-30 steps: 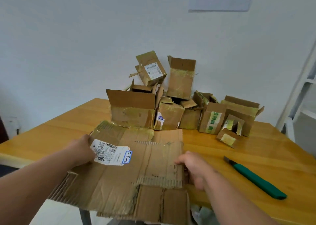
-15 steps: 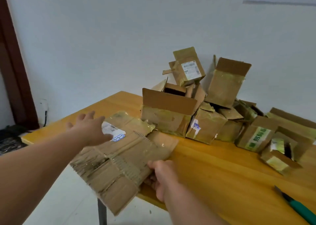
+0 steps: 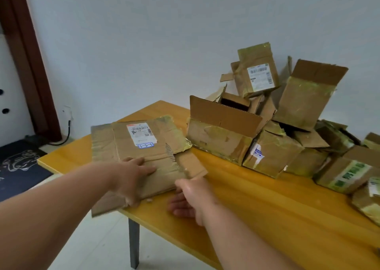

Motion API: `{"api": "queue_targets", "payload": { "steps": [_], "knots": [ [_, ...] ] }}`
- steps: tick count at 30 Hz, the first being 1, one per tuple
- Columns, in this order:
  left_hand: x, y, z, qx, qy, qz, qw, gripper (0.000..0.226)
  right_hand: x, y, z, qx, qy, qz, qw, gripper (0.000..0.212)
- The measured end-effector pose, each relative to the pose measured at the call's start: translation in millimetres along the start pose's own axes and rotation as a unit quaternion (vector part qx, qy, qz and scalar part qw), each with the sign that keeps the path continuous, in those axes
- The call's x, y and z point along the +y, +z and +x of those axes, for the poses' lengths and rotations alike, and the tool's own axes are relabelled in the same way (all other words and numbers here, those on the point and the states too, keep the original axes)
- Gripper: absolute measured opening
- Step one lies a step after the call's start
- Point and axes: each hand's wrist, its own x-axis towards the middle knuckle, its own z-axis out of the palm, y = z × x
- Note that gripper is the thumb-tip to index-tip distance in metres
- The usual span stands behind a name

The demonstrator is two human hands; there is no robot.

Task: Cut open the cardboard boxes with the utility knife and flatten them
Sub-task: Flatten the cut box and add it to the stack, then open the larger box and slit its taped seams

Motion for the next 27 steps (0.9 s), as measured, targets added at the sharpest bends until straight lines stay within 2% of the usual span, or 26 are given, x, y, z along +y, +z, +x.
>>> {"api": "queue_targets", "payload": {
  "steps": [3,5,7,11,15,19,22,24,26,27],
  "knots": [
    [-4,-7,6,0.035,-0.021,0.033,0.999,0.091,-8,-18,11,0.121,-0.132,-0.188,0.966,0.015],
    [-11,-8,12,0.107,-0.064,0.054,0.991,0.074,-15,-27,16,0.169,-0.193,-0.229,0.939,0.018],
    [-20,-4,21,0.168,-0.104,0.054,0.979,0.069,-20,-32,20,0.187,-0.220,-0.250,0.924,0.019],
    [-30,7,38,0.214,-0.124,0.007,0.969,0.072,-16,-32,31,0.163,-0.258,-0.325,0.895,0.023],
    [-32,2,62,0.206,-0.120,-0.104,0.965,0.078,-11,-19,46,0.100,-0.295,-0.438,0.843,0.048],
    [-35,-6,79,0.146,-0.103,-0.143,0.974,0.059,-16,-9,60,0.049,-0.267,-0.526,0.806,0.056],
    [-32,-14,86,0.124,-0.103,-0.116,0.980,0.053,-27,-13,66,0.078,-0.277,-0.515,0.807,0.051],
    [-24,-24,88,0.133,-0.110,-0.091,0.981,0.059,-34,-21,66,0.122,-0.309,-0.501,0.799,0.046],
    [-15,-31,89,0.161,-0.125,-0.059,0.977,0.065,-42,-30,63,0.184,-0.370,-0.480,0.774,0.041],
    [-10,-32,89,0.176,-0.125,-0.055,0.975,0.061,-48,-34,60,0.230,-0.412,-0.467,0.748,0.038]
  ]
}}
